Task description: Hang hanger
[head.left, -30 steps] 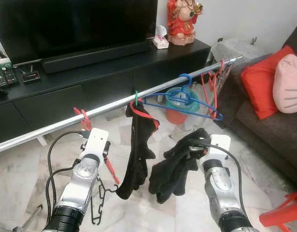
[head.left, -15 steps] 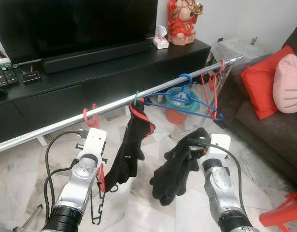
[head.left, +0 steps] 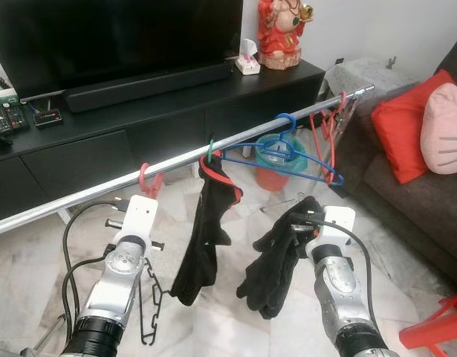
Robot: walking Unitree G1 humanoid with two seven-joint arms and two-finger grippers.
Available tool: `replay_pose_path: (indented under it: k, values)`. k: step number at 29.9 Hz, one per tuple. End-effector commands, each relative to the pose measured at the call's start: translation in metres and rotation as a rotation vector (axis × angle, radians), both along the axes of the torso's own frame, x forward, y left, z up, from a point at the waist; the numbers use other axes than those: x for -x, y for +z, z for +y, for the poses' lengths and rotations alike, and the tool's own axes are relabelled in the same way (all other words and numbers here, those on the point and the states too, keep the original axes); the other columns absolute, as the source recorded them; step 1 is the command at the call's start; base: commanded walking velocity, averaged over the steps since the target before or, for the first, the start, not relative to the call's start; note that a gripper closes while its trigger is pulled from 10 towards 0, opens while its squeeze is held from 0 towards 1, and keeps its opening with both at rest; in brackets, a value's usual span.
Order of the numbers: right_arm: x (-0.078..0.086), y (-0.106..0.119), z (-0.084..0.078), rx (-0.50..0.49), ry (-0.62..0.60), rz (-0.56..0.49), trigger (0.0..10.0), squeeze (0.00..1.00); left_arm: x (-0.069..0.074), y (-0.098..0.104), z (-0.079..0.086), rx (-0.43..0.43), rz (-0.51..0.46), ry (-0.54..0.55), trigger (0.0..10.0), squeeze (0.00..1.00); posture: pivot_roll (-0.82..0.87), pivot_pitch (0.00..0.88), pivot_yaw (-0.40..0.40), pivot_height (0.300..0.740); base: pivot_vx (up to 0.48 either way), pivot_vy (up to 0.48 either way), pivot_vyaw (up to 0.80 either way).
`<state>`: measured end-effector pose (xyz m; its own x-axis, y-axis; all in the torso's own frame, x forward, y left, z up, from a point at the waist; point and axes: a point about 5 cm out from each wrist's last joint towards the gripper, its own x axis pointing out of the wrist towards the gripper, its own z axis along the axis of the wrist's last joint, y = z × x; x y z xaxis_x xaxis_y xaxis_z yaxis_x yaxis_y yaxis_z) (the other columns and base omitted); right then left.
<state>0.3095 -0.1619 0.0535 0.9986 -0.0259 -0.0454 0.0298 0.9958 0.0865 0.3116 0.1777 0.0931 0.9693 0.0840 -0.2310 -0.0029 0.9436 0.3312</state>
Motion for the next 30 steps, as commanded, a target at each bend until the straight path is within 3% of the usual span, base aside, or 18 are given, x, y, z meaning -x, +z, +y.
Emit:
replay_pose_path:
  k: [1, 7, 8, 9, 10, 18, 24, 30]
  values:
    - [-0.004, 0.007, -0.001, -0.004, -0.009, -0.031, 10.0, 0.0, 0.002, 0.005, -0.001, -0.006, -0.046, 0.005, 0.0, 0.0, -0.02, 0.004, -0.037, 0.74, 0.0, 0.0, 0.0]
    - [-0.001, 0.004, -0.001, -0.008, -0.018, -0.028, 10.0, 0.0, 0.005, 0.016, 0.003, 0.017, -0.139, 0.038, 0.0, 0.0, -0.02, 0.0, -0.025, 0.74, 0.0, 0.0, 0.0]
    - [0.0, 0.004, -0.001, -0.009, -0.019, -0.027, 10.0, 0.0, 0.007, 0.018, 0.003, 0.041, -0.166, 0.03, 1.3, 0.0, -0.02, 0.0, -0.02, 0.74, 0.0, 0.0, 0.0]
    - [0.0, 0.003, -0.001, -0.009, -0.02, -0.027, 10.0, 0.0, 0.008, 0.018, 0.003, 0.048, -0.173, 0.028, 8.2, 0.0, -0.02, 0.0, -0.02, 0.74, 0.0, 0.0, 0.0]
    - [0.001, 0.003, -0.001, -0.009, -0.02, -0.027, 10.0, 0.0, 0.01, 0.019, 0.001, 0.06, -0.187, 0.01, 10.0, 0.0, -0.02, 0.0, -0.017, 0.74, 0.0, 0.0, 0.0]
    - [0.002, 0.002, -0.002, -0.012, -0.024, -0.028, 10.0, 0.0, 0.033, 0.016, -0.003, 0.097, -0.236, -0.084, 10.0, 0.0, -0.02, 0.0, -0.014, 0.74, 0.0, 0.0, 0.0]
    - [0.003, 0.002, -0.003, -0.004, -0.02, -0.023, 10.0, 0.0, 0.055, -0.006, 0.004, 0.115, -0.195, -0.096, 10.0, 0.0, -0.01, 0.0, -0.014, 0.74, 0.0, 0.0, 0.0]
    - [0.002, 0.002, -0.004, 0.0, -0.019, -0.022, 10.0, 0.0, 0.059, -0.011, 0.007, 0.118, -0.186, -0.085, 10.0, 0.0, -0.01, 0.0, -0.018, 0.74, 0.0, 0.0, 0.0]
